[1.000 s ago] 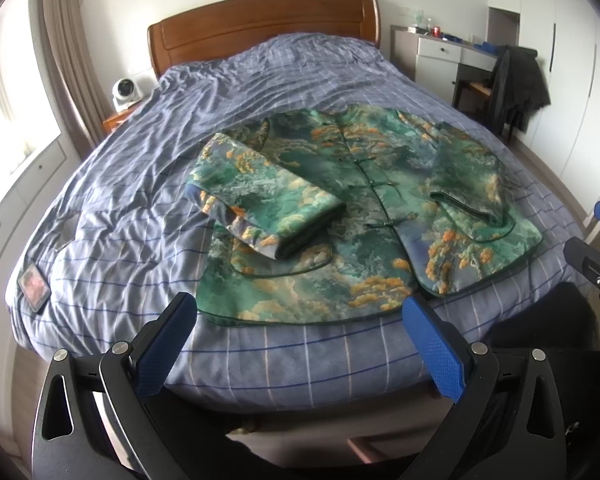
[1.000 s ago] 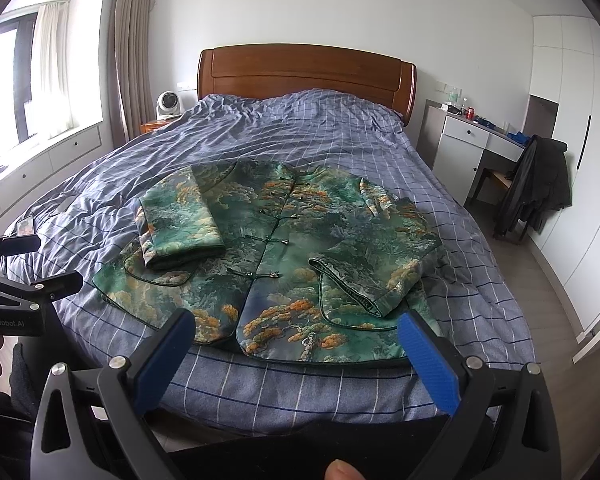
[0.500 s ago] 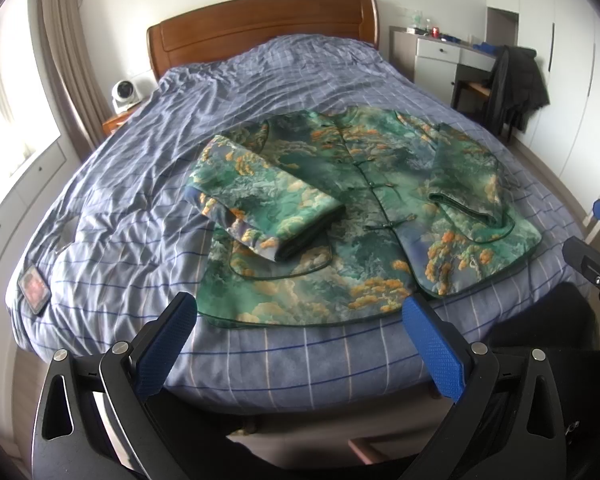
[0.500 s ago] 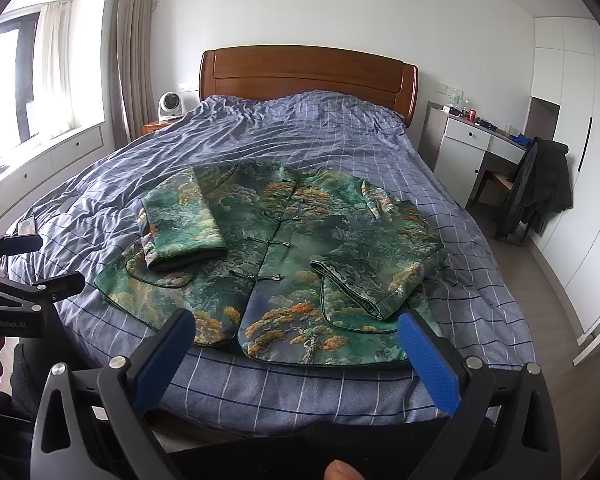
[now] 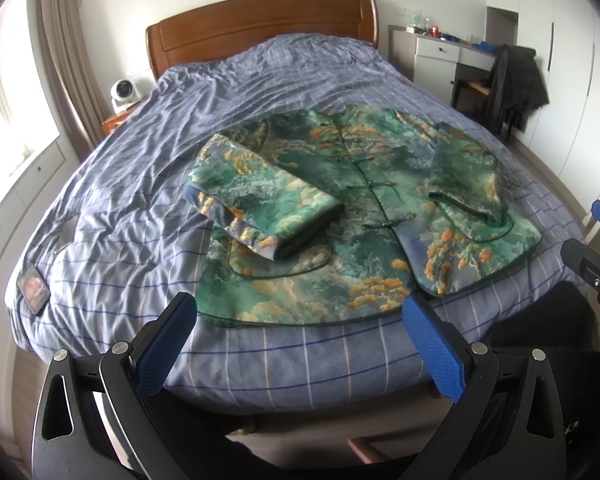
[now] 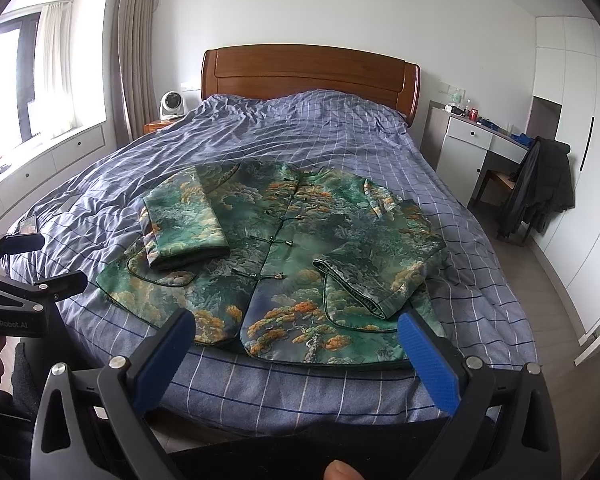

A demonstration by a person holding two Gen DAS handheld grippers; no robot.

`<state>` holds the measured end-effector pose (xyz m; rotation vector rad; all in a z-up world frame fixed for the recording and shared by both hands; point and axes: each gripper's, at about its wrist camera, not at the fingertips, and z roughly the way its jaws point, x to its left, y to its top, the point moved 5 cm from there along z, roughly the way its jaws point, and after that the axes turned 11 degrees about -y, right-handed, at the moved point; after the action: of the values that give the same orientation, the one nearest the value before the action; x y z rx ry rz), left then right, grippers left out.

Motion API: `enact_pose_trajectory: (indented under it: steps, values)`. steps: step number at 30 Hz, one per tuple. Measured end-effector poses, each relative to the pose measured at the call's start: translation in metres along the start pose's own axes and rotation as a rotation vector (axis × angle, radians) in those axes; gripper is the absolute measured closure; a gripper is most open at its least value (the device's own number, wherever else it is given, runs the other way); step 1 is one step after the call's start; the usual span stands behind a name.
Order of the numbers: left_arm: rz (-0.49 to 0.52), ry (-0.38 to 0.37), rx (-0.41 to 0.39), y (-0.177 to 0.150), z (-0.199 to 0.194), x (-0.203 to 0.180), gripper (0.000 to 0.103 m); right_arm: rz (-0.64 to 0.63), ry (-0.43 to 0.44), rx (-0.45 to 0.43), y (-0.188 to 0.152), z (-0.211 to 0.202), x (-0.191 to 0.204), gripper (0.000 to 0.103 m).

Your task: Fold large clothes

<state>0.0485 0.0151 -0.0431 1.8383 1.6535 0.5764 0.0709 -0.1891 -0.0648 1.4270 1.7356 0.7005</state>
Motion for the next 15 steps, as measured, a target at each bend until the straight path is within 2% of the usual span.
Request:
enact_pose_trajectory:
  steps: [15]
  values:
    - [0.001, 0.000, -0.001, 0.0008, 0.0004, -0.0018, 0.001, 0.000, 0.007, 0.001, -0.0058, 0.0014, -0.0003, 0.000]
